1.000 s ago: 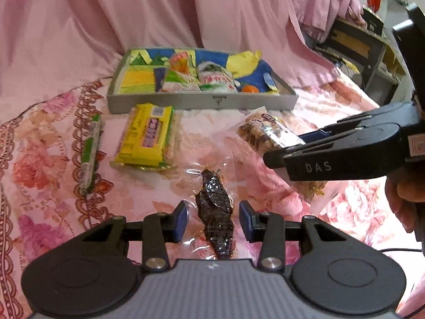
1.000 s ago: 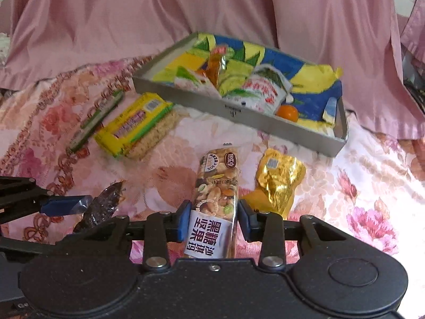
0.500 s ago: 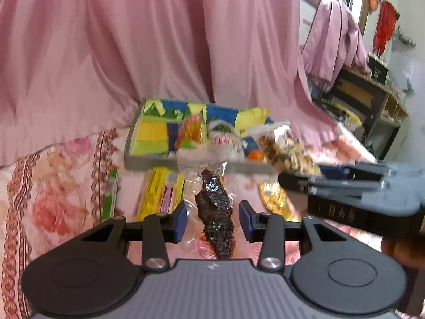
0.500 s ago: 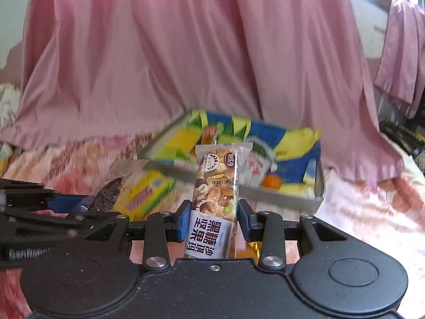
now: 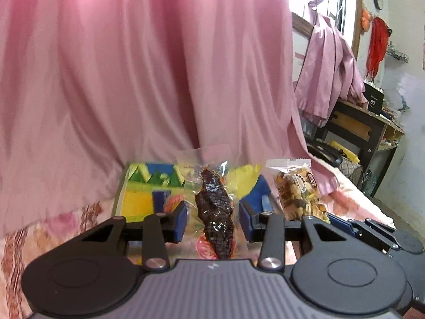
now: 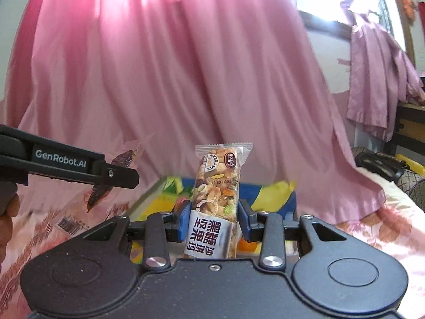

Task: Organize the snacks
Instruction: 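Carry the jerky pack and nut bar bag up over the tray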

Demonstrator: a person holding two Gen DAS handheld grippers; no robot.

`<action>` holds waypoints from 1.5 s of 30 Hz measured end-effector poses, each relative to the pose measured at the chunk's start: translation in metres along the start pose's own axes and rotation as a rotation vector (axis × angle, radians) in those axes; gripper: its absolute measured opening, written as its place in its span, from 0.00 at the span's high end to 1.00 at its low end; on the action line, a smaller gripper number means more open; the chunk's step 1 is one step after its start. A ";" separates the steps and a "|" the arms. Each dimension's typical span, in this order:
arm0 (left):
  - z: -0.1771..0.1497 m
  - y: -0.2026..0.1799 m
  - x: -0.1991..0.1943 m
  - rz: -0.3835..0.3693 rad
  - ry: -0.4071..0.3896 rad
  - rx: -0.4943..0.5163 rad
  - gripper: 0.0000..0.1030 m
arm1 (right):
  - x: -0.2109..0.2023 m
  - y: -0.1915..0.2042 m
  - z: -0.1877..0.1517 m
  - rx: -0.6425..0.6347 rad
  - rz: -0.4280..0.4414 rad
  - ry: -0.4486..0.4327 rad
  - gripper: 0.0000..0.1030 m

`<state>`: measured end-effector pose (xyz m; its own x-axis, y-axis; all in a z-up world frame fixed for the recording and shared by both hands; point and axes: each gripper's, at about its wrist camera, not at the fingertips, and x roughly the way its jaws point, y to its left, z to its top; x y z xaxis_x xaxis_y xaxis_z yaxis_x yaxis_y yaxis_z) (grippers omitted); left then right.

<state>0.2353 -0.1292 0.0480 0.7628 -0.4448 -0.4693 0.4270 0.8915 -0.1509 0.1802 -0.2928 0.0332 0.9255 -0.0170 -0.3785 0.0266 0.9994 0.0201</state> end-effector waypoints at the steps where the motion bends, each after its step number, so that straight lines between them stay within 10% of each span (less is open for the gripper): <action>1: 0.004 -0.002 0.005 -0.005 -0.005 0.005 0.57 | 0.003 -0.004 0.002 0.008 -0.007 -0.008 0.62; 25: 0.010 0.000 0.182 0.000 0.105 0.003 0.57 | 0.152 -0.082 -0.011 0.116 -0.141 0.045 0.62; 45: -0.012 0.007 0.214 0.019 0.206 0.015 0.56 | 0.195 -0.086 -0.039 0.090 -0.123 0.179 0.62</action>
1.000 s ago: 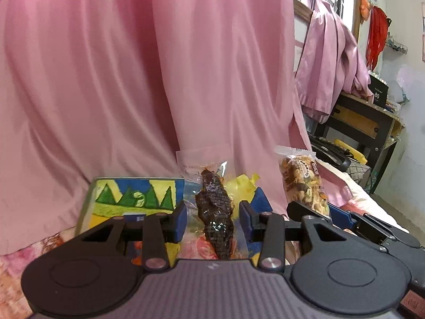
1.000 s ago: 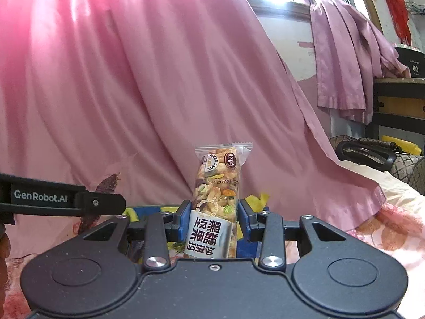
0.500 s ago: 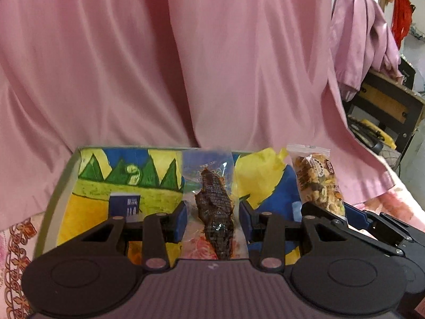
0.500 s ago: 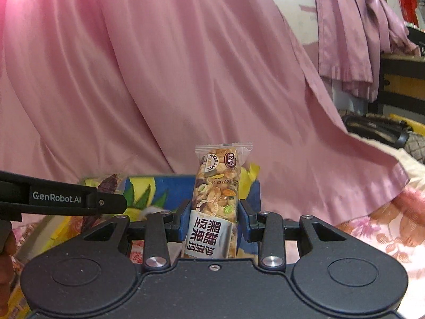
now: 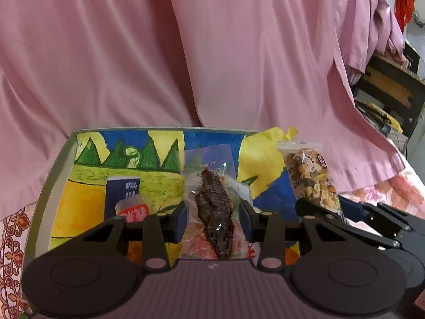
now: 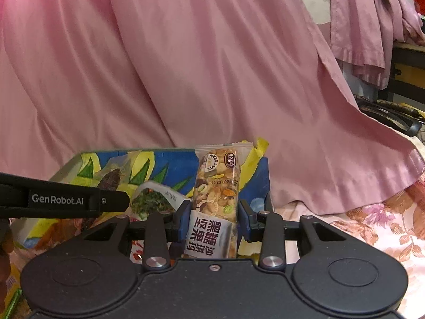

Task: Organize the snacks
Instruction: 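Carry the jerky pack and nut bar bag up over the tray, then lower the jerky pack and nut bar bag into the tray and open both tools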

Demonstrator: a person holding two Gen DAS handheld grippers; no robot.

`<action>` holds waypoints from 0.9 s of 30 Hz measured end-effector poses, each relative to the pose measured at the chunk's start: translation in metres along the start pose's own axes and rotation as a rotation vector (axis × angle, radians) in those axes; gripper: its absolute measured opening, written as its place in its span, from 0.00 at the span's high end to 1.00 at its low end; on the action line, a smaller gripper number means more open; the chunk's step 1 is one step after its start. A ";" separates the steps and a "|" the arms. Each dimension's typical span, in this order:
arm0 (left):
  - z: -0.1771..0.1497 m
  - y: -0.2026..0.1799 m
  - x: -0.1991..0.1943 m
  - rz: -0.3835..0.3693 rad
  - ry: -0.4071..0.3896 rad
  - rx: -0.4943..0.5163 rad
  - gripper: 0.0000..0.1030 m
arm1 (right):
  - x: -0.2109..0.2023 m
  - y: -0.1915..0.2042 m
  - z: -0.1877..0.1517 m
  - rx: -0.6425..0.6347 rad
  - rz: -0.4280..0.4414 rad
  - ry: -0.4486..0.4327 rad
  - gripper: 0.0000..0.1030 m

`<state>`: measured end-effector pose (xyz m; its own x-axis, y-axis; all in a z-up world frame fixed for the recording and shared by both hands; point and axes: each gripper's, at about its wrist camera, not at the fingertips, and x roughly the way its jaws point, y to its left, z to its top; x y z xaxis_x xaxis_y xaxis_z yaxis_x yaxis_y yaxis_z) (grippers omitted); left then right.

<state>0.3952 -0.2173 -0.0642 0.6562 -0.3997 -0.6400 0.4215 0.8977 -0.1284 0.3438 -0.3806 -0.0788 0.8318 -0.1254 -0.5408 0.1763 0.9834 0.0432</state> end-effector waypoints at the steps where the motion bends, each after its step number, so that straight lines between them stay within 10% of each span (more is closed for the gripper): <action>1: -0.001 0.001 0.001 0.002 0.005 0.000 0.56 | 0.001 0.000 -0.001 0.001 0.000 0.008 0.62; 19: -0.013 0.009 0.008 -0.001 0.064 -0.055 0.54 | 0.007 0.003 -0.010 -0.006 0.017 0.064 0.61; 27: -0.004 0.013 -0.016 0.004 0.034 -0.080 0.32 | -0.011 0.004 -0.004 -0.030 0.012 0.033 0.47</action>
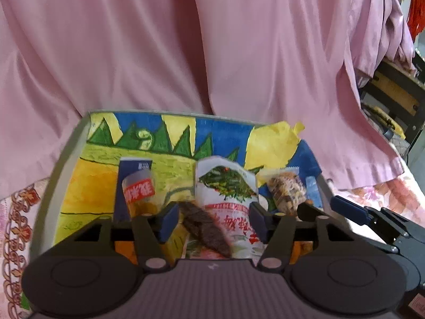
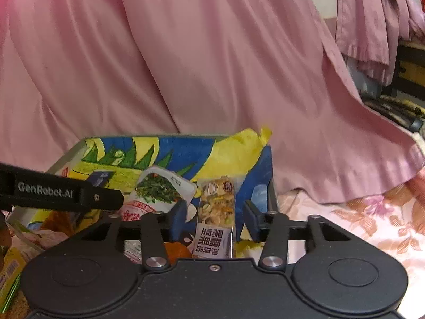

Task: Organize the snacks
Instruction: 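Lower the jerky pack and nut bar bag into the tray and open both tools, then lift both tools away from the tray back over the remaining snacks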

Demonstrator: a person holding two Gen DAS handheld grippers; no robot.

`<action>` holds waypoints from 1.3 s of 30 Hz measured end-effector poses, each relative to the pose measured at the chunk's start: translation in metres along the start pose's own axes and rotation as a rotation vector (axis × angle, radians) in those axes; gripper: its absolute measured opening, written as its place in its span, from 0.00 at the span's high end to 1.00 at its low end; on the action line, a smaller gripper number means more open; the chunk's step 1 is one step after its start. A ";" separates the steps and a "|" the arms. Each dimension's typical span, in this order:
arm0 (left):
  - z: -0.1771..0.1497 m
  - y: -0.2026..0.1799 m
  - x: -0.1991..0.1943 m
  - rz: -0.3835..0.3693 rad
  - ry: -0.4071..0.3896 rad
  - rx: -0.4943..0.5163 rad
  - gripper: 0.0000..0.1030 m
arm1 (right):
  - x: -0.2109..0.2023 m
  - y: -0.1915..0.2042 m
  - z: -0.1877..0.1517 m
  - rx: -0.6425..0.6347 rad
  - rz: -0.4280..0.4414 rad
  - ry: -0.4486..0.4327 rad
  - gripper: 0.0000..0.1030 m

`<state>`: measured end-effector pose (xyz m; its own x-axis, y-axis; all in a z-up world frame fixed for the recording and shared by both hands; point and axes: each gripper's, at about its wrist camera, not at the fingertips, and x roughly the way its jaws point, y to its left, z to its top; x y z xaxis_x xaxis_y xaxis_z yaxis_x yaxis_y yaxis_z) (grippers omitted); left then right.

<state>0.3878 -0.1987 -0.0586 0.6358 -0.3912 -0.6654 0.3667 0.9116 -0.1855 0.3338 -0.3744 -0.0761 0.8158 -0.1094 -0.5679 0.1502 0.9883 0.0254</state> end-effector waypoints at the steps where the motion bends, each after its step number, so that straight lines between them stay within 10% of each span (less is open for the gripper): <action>1: 0.002 0.000 -0.005 -0.001 -0.012 -0.006 0.30 | -0.004 0.000 0.001 -0.002 -0.001 -0.009 0.44; 9: 0.010 0.001 -0.054 0.030 -0.110 -0.025 0.04 | -0.048 0.002 0.016 0.020 0.002 -0.097 0.22; 17: 0.008 0.012 -0.122 0.036 -0.223 -0.041 0.00 | -0.117 0.010 0.033 0.039 0.009 -0.219 0.04; 39: -0.093 0.044 -0.262 0.097 -0.355 -0.059 0.00 | -0.275 0.057 -0.018 0.054 0.041 -0.300 0.01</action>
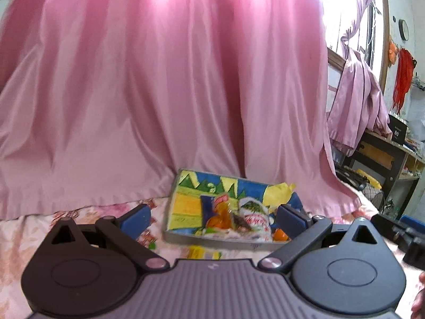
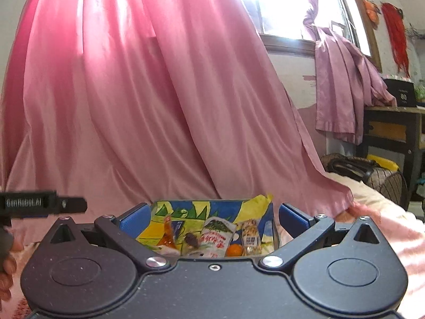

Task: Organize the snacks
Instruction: 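Lift both tools away from the tray back over the remaining snacks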

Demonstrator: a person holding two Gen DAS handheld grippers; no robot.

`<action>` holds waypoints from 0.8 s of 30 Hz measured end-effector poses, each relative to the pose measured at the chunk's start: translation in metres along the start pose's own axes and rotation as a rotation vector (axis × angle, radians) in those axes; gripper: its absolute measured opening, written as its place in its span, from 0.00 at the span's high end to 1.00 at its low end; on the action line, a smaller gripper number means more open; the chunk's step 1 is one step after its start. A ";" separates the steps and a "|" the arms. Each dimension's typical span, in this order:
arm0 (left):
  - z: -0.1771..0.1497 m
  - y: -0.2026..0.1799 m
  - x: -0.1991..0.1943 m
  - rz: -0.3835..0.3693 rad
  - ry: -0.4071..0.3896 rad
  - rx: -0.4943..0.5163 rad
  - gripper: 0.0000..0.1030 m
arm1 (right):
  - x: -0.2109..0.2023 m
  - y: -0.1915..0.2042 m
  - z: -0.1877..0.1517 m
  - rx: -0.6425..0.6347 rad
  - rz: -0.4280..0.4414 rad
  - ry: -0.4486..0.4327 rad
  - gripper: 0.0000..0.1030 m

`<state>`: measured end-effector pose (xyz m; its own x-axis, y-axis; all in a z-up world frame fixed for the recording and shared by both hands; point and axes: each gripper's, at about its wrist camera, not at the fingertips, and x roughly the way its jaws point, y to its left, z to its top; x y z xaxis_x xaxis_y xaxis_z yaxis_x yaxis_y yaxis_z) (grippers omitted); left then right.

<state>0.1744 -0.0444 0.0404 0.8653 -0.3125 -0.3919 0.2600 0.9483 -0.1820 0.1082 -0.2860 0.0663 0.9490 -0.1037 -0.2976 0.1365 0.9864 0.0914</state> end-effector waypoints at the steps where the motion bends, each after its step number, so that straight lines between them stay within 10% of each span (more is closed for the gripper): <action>1: -0.003 0.002 -0.006 0.005 0.002 0.005 0.00 | -0.006 0.002 -0.001 0.008 -0.002 0.001 0.01; 24: -0.056 0.035 -0.072 0.102 0.094 0.068 0.00 | -0.058 0.064 -0.048 -0.058 0.020 0.151 0.01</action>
<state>0.0969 0.0082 0.0119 0.8456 -0.2155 -0.4884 0.2042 0.9759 -0.0770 0.0479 -0.2111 0.0443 0.8972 -0.0683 -0.4362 0.0973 0.9942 0.0447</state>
